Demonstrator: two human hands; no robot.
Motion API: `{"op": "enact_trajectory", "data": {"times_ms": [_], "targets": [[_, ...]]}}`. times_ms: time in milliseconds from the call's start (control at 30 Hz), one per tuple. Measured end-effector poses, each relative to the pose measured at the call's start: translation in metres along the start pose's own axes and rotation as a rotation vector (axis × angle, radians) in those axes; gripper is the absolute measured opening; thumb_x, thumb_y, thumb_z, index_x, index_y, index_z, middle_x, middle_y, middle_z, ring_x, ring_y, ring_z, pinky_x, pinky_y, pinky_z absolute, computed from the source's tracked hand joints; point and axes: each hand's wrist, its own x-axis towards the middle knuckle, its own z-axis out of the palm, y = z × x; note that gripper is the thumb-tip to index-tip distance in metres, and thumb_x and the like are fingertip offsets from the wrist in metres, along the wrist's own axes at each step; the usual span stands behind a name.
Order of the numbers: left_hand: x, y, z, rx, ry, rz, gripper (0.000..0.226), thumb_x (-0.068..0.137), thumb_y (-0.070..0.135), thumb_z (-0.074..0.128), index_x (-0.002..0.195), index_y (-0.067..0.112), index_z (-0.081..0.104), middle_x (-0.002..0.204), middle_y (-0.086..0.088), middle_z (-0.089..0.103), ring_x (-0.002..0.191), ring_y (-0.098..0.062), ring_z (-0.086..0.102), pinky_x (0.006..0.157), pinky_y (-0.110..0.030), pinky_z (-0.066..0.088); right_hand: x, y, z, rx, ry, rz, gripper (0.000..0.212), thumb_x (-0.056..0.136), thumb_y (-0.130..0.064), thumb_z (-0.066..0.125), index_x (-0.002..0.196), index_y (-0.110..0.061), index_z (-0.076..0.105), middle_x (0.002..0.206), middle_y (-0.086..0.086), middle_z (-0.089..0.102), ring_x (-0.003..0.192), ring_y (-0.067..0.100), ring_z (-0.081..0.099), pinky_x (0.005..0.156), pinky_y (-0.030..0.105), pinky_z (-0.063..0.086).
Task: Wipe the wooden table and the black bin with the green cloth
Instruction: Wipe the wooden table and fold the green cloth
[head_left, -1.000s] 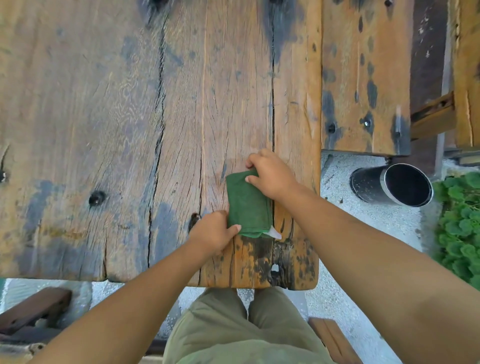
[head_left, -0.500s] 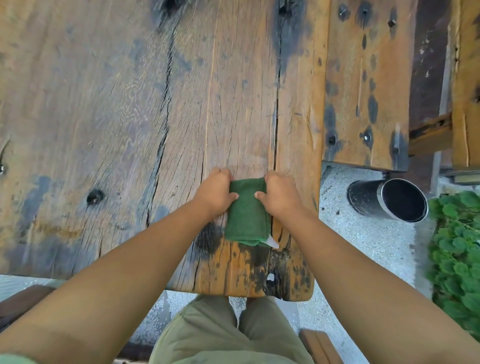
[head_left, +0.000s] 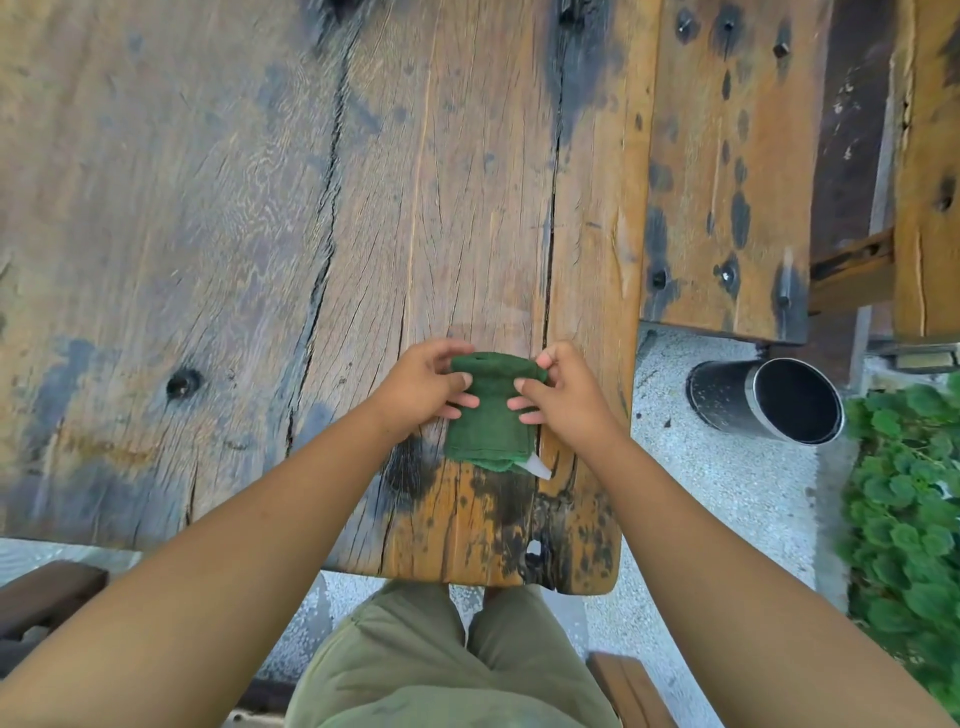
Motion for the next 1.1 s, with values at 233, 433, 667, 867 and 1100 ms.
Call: {"op": "enact_trajectory", "data": {"times_ms": [233,433,667,867,1100], "targets": [[-0.021,-0.015,0.003,-0.148,0.069,0.030,0.029,0.096,0.031,0.062,0.096,0.005,0.074,0.097,-0.008,0.076,0.089,-0.022,0.074,0.077,-0.028,0.059,-0.019,0.008,0.002,0.333,-0.030,0.088,0.013,0.104,-0.026,0.052,0.097,-0.016,0.057,0.116,0.012,0.066,0.105,0.032,0.070,0.094,0.046,0.057],[-0.019,-0.035,0.012,0.021,0.150,0.092,0.016,0.087,0.014,0.073,0.072,0.017,0.073,0.110,-0.008,0.067,0.100,-0.024,0.066,0.084,-0.039,0.058,-0.023,0.019,0.015,0.067,0.112,0.005,0.011,0.093,-0.009,0.063,0.089,-0.019,0.062,0.090,0.008,0.060,0.087,0.026,0.063,0.085,0.058,0.057],[-0.023,-0.042,0.006,0.132,0.093,0.112,0.027,0.087,0.003,0.070,0.103,0.021,0.057,0.088,-0.007,0.062,0.068,-0.014,0.059,0.072,-0.032,0.056,-0.031,0.024,0.011,-0.212,-0.011,-0.054,0.045,0.088,-0.002,0.068,0.122,-0.028,0.057,0.131,0.000,0.048,0.119,0.012,0.051,0.106,0.028,0.046],[-0.025,-0.047,0.013,0.497,0.129,0.268,0.039,0.087,0.004,0.070,0.121,0.017,0.059,0.116,0.003,0.051,0.081,-0.010,0.052,0.084,-0.022,0.049,-0.037,0.025,0.019,-0.500,0.003,-0.138,0.048,0.093,-0.008,0.065,0.137,-0.019,0.049,0.128,-0.001,0.036,0.110,0.010,0.048,0.103,0.027,0.045],[-0.016,-0.047,0.013,0.726,0.055,0.271,0.048,0.092,0.010,0.065,0.137,0.018,0.050,0.129,-0.004,0.045,0.113,-0.019,0.051,0.103,-0.032,0.043,-0.037,0.032,0.021,-0.639,0.077,-0.088,0.040,0.093,-0.024,0.068,0.128,-0.024,0.049,0.121,0.000,0.038,0.092,0.018,0.058,0.079,0.036,0.054]]}}
